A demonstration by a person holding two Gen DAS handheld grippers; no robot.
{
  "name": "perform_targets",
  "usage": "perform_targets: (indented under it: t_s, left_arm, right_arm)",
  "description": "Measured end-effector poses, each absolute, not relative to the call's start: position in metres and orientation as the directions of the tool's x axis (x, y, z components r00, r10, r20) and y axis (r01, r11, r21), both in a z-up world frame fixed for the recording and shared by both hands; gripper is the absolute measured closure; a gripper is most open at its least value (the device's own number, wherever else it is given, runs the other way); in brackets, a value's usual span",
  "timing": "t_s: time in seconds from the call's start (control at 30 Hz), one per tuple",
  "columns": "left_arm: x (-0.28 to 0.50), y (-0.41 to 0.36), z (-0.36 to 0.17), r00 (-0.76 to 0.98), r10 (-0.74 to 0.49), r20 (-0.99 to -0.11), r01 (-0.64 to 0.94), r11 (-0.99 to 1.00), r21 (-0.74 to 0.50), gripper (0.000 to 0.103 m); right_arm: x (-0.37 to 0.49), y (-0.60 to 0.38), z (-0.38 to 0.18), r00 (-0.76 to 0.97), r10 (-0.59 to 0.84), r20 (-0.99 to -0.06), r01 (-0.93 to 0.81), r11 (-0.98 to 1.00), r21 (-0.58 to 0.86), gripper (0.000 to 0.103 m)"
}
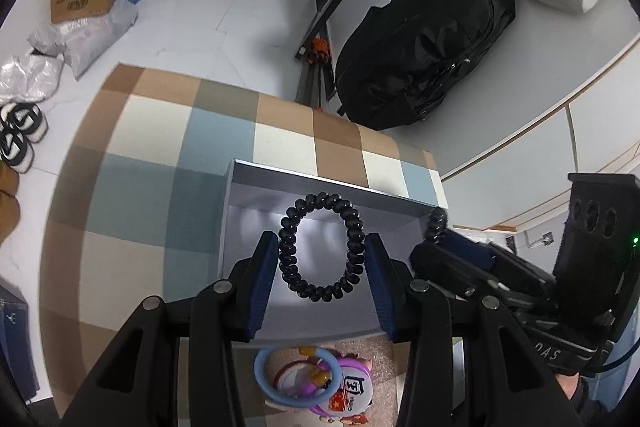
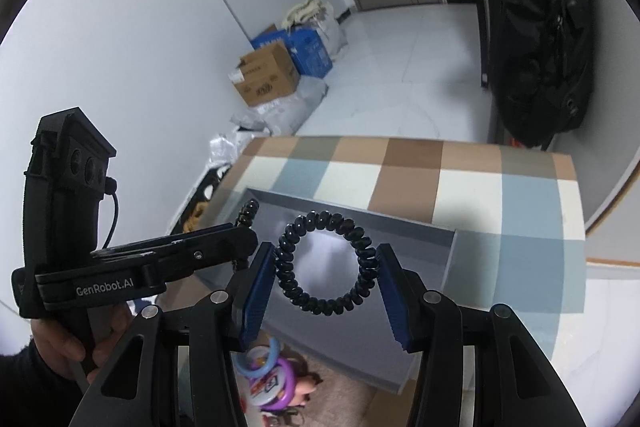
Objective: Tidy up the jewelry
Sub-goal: 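Lower both bracelets into the white box and open both grippers, then raise both grippers out of the box back toward the pile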
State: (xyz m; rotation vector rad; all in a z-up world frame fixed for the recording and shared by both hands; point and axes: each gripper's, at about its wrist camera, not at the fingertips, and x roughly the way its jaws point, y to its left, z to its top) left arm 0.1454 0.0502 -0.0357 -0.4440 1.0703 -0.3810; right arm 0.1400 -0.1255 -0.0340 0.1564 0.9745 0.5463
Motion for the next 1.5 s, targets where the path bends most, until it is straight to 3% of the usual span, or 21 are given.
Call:
perform_targets:
  t_s: [0.3, 0.43, 0.5, 0.53, 0.57, 0.63, 1.2, 1.5]
  left_arm:
    - [0.151, 0.053, -0.035, 0.437, -0.560, -0.704, 0.085, 0.805, -0.587, 0.065]
    - [0.156, 0.050, -0.034, 0.441, -0.556, -0.705, 0.081, 0.807, -0.585, 0.056]
    - [0.158, 0.051, -0.033, 0.446, -0.556, -0.701, 0.073, 0.804, -0.591, 0.043]
    - [0.158, 0.053, -0.031, 0.455, -0.562, -0.691, 0.071, 0.796, -0.601, 0.031]
    - [0.157, 0.055, -0.030, 0.465, -0.567, -0.680, 0.070, 0.789, -0.610, 0.028]
    - [0.155, 0.057, -0.028, 0.476, -0.580, -0.661, 0.069, 0.774, -0.629, 0.028]
    - [0.132, 0.047, -0.019, 0.513, -0.490, -0.705, 0.083, 0.845, -0.528, 0.028]
    - [0.097, 0.049, 0.001, 0.647, -0.294, -0.704, 0.046, 0.936, -0.348, 0.028]
  right_arm:
    - [0.146, -0.119, -0.045, 0.423, 0.493, -0.760, -0.374, 0.859, 0.349, 0.052]
    - [0.145, -0.119, -0.043, 0.423, 0.492, -0.761, -0.373, 0.860, 0.348, 0.049]
    - [0.143, -0.118, -0.040, 0.419, 0.496, -0.761, -0.387, 0.855, 0.344, 0.041]
    - [0.141, -0.118, -0.038, 0.422, 0.495, -0.759, -0.391, 0.855, 0.341, 0.035]
    - [0.139, -0.118, -0.037, 0.425, 0.500, -0.754, -0.394, 0.853, 0.343, 0.032]
    - [0.137, -0.120, -0.035, 0.431, 0.506, -0.747, -0.394, 0.851, 0.349, 0.025]
    - [0.118, -0.126, -0.017, 0.484, 0.497, -0.720, -0.403, 0.857, 0.321, 0.009]
    - [0.100, -0.137, -0.008, 0.540, 0.493, -0.683, -0.389, 0.865, 0.317, 0.000]
